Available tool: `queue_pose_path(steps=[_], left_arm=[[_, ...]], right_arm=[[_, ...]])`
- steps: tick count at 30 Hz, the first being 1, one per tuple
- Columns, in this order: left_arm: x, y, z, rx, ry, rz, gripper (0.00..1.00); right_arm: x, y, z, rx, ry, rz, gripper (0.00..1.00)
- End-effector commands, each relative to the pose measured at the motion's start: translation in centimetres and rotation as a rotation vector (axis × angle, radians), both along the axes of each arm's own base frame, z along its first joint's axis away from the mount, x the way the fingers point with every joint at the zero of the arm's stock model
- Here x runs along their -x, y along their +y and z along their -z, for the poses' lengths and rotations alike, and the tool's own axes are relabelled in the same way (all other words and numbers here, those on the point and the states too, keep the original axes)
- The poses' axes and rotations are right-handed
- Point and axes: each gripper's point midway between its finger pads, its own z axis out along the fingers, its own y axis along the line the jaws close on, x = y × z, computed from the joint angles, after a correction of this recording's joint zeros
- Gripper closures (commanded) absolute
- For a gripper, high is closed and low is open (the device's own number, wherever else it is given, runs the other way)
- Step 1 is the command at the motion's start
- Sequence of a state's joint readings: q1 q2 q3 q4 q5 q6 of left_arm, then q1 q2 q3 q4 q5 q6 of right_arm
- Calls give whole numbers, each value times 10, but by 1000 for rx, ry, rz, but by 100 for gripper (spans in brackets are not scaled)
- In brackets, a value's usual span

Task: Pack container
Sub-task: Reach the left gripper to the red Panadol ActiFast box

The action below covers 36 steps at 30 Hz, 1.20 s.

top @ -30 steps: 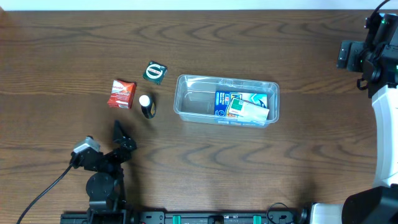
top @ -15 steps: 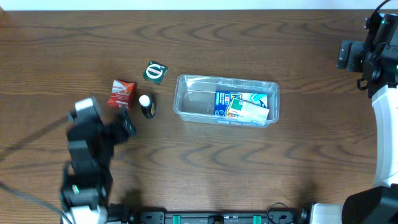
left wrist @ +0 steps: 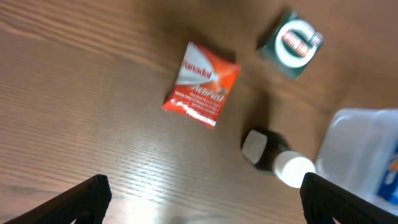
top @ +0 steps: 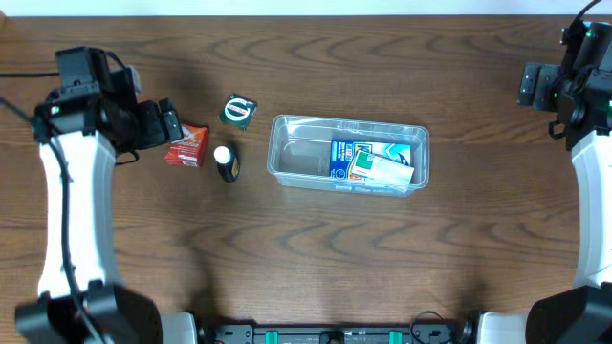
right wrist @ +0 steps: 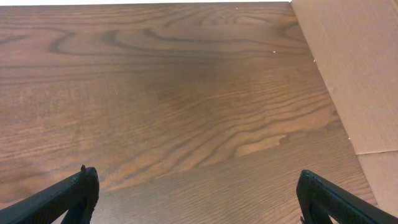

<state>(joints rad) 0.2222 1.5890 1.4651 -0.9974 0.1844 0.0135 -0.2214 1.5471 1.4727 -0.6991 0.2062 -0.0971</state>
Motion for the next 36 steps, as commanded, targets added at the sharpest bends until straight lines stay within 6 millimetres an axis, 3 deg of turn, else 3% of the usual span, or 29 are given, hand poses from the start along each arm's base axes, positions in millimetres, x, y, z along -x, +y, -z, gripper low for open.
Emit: queue_pose_path(steps=[1,15,24,29,36], left_arm=[[-7,0,21,0,54,82,2],[-42,9,97,-51,117,297,2],[-45,9,150,-36,202,371,2],[-47,11,164,-34,213,370,2],[-54,12,166,-42,192,369,2]], right_arm=[[2,-4,0,-7,-3,21,1],[2,-4,0,-7,-3,21,1],[2,-4,0,-7,-3,21,1],[2,-4,0,-7,-4,20,1],[2,-4,0,-7,-4,20,1]])
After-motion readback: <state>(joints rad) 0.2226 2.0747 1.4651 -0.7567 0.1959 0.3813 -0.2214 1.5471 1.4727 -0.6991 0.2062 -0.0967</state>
